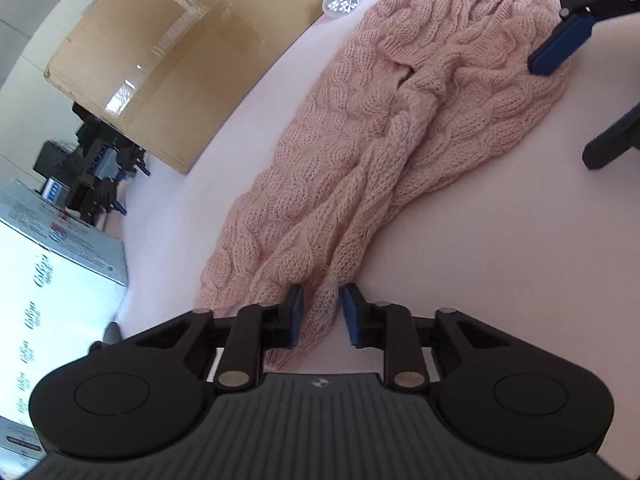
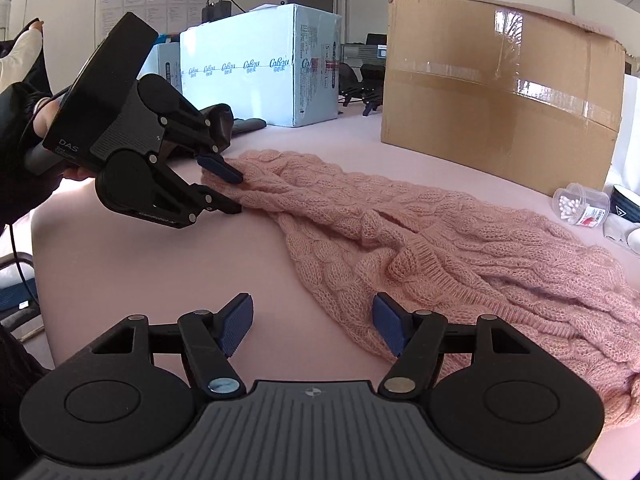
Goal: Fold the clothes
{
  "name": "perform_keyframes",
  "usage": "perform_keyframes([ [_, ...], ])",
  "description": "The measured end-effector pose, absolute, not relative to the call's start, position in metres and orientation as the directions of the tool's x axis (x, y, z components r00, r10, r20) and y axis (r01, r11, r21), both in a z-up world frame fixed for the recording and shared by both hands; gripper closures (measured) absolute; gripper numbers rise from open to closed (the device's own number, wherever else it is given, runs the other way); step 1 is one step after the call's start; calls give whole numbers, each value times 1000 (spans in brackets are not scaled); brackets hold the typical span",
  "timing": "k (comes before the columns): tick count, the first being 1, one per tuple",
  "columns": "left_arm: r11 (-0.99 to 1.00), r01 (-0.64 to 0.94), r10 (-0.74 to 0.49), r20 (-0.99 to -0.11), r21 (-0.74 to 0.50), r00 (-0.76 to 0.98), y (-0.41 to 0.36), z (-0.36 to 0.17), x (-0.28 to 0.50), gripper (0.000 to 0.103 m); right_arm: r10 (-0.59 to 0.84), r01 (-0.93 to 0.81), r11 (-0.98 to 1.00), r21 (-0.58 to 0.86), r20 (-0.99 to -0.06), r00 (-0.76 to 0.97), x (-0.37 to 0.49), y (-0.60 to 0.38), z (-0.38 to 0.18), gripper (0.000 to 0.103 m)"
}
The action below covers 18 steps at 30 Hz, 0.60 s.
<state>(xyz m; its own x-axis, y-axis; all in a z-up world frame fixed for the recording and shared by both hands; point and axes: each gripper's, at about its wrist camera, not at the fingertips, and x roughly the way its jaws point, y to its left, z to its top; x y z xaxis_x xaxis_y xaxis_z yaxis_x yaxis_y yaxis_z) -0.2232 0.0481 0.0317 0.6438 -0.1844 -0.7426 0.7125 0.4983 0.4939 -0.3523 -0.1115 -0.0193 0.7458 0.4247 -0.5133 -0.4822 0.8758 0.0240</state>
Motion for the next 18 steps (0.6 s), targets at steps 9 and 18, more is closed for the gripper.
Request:
perform_keyframes([
  [9, 517, 707, -169, -752, 483, 637, 49, 31, -222, 97, 438, -461, 883, 94, -523, 731, -348, -118, -21, 39],
  [18, 547, 709, -152, -781, 444, 606, 50, 35, -222, 97, 404, -439, 896, 63, -522, 751, -349, -116, -21, 36],
])
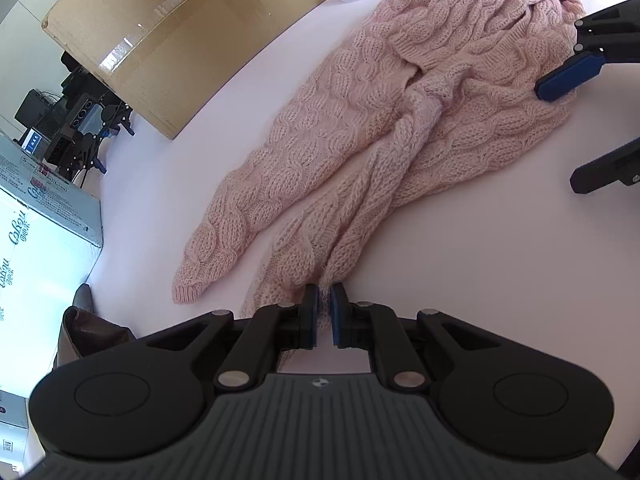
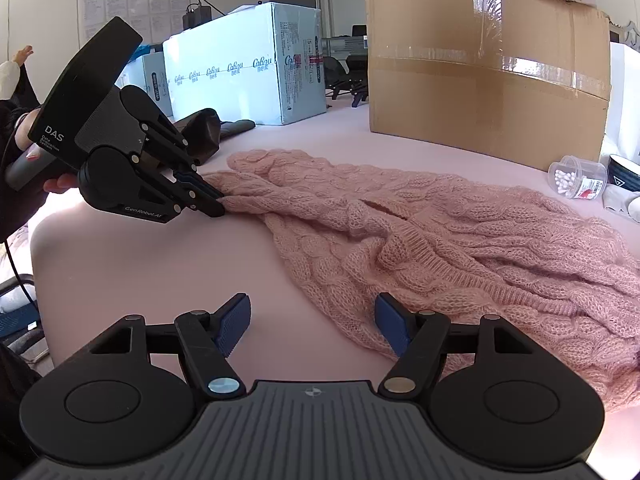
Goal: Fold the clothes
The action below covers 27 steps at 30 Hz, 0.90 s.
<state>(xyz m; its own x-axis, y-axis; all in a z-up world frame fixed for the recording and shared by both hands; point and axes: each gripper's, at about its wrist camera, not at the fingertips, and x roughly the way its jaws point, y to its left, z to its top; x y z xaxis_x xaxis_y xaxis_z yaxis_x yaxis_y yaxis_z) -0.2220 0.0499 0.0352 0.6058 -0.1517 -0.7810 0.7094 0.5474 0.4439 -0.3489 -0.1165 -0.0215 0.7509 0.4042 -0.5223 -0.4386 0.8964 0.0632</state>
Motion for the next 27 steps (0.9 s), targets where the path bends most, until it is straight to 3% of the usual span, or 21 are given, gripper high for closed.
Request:
perform_keyframes([
  [11, 570, 702, -113, -805, 428, 582, 43, 40, -235, 97, 415, -450, 891, 63, -515, 750, -348, -120, -22, 27],
  [19, 698, 696, -198, -889, 168, 413, 63, 67, -225, 97, 423, -461, 886, 52, -501, 755, -351, -119, -22, 27],
  [27, 789, 605, -208, -880, 107, 428, 89, 78, -194, 96, 433, -477, 878, 42, -496, 753, -354, -120, -23, 27],
])
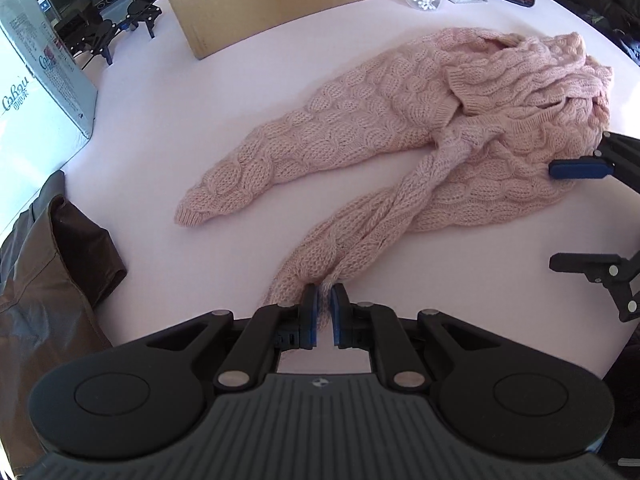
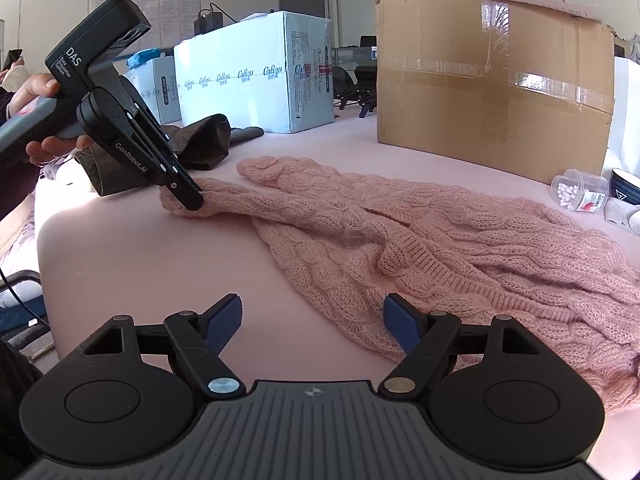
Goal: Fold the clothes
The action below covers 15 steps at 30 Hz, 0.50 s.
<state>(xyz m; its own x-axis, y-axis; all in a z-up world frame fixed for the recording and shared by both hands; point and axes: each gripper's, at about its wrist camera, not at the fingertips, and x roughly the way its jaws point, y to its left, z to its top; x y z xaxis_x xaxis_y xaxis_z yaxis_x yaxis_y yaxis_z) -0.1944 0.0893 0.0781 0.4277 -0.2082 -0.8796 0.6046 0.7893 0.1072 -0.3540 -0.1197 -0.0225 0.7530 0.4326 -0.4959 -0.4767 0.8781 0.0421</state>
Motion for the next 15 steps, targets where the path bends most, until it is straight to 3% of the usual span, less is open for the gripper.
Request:
perform_keyframes([
  [4, 834, 552, -228, -896, 22, 381, 96, 78, -169, 96, 426, -488, 873, 16, -514, 744, -354, -115, -24, 27],
  [12, 892, 451, -165, -908, 29, 385, 77, 59, -129, 94, 336, -434, 900, -51, -554, 762, -350, -102, -28, 32],
  [15, 903, 429, -182, -911, -6, 369, 81, 58, -120, 94, 324, -419, 906, -58, -542, 775, -353, -101, -28, 59],
])
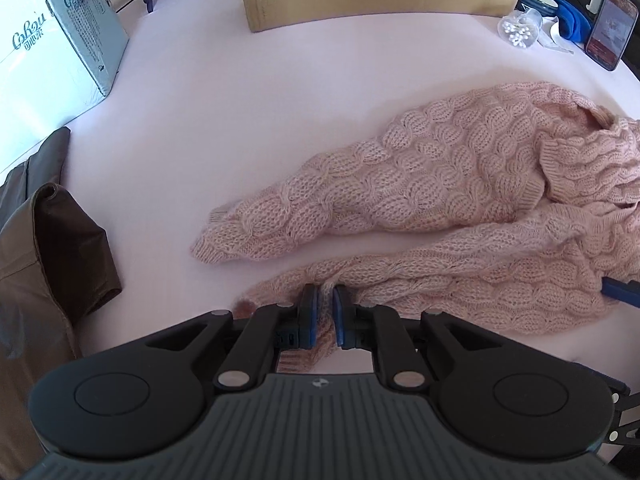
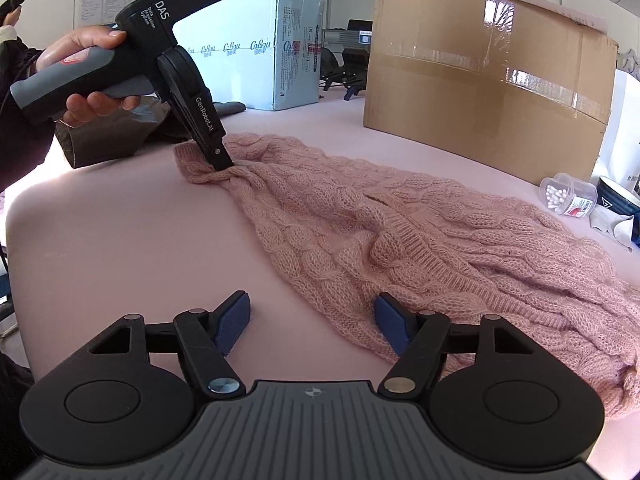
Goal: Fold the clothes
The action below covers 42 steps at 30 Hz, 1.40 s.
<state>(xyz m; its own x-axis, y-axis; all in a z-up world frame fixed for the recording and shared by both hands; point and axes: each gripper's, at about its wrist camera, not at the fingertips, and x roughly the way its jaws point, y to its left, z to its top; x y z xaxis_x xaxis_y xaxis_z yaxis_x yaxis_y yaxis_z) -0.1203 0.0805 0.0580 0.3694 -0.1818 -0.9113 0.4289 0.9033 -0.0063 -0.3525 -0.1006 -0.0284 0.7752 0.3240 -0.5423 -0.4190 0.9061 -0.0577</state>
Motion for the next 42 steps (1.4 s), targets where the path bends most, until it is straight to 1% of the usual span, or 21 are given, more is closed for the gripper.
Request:
perform_keyframes([
  [2, 909, 417, -195, -913, -30, 358, 85, 58, -118, 94, 313, -402, 914, -57, -534, 786, -353, -102, -28, 80],
  [4, 914, 405, -195, -915, -39, 352, 89, 59, -119, 94, 302, -380, 924, -40, -531, 792, -351, -106, -28, 89],
  [5, 912, 408, -190, -915, -31, 355, 90, 60, -121, 94, 302, -370, 929, -24, -530, 792, -349, -108, -28, 97],
  [12, 906, 424, -167, -917, 3, 362, 98, 66, -137, 93, 361, -349, 930, 119, -491, 793, -348, -134, -24, 99],
  [15, 913, 408, -191, -907, -23, 376, 105, 76, -142, 93, 402, -376, 914, 153, -457, 793, -354, -141, -19, 99],
  [17, 910, 415, -215, -884, -26, 416, 109, 90, -151, 93, 428, -396, 903, 168, -438, 790, -361, -145, -15, 99],
  [19, 905, 426, -205, -863, 13, 462, 111, 101, -160, 92, 473, -422, 881, 213, -419, 775, -367, -154, -10, 99],
  [22, 909, 398, -114, -845, 123, 522, 112, 101, -165, 92, 530, -460, 848, 262, -410, 743, -369, -168, -11, 98],
  [23, 905, 396, -88, -844, 154, 529, 112, 97, -163, 86, 542, -480, 840, 254, -426, 724, -367, -168, -14, 98],
  [24, 899, 398, -65, -843, 182, 534, 112, 93, -161, 71, 551, -496, 833, 246, -454, 701, -364, -167, -19, 95],
  [25, 896, 398, -56, -843, 194, 536, 114, 91, -159, 62, 555, -501, 829, 249, -481, 678, -360, -164, -22, 88],
  [26, 899, 391, -51, -838, 198, 543, 116, 88, -156, 44, 568, -517, 818, 252, -491, 660, -358, -162, -21, 74],
  [27, 902, 382, -48, -833, 201, 551, 118, 86, -152, 33, 596, -547, 797, 254, -476, 647, -359, -161, -20, 63],
  [28, 907, 373, -52, -827, 196, 560, 121, 85, -148, 30, 627, -577, 773, 262, -451, 635, -361, -162, -19, 44],
  [29, 915, 362, -66, -821, 177, 568, 124, 84, -142, 26, 661, -606, 746, 276, -418, 623, -364, -165, -17, 34],
  [30, 924, 349, -76, -819, 157, 569, 127, 84, -135, 23, 689, -627, 722, 294, -387, 612, -366, -169, -16, 31],
  [32, 939, 318, -77, -826, 128, 559, 130, 81, -119, 23, 711, -631, 703, 328, -358, 605, -367, -174, -16, 25],
  [33, 946, 301, -71, -830, 120, 553, 129, 78, -112, 23, 715, -628, 699, 342, -353, 604, -366, -176, -16, 25],
  [36, 962, 261, -77, -844, 76, 531, 127, 70, -91, 23, 693, -592, 721, 361, -391, 606, -361, -173, -17, 25],
  [40, 969, 229, -188, -867, -88, 461, 124, 56, -67, 23, 693, -594, 721, 358, -399, 600, -362, -172, -17, 25],
  [42, 974, 198, -192, -868, -111, 458, 120, 52, -60, 23, 691, -592, 722, 358, -404, 599, -361, -172, -18, 25],
])
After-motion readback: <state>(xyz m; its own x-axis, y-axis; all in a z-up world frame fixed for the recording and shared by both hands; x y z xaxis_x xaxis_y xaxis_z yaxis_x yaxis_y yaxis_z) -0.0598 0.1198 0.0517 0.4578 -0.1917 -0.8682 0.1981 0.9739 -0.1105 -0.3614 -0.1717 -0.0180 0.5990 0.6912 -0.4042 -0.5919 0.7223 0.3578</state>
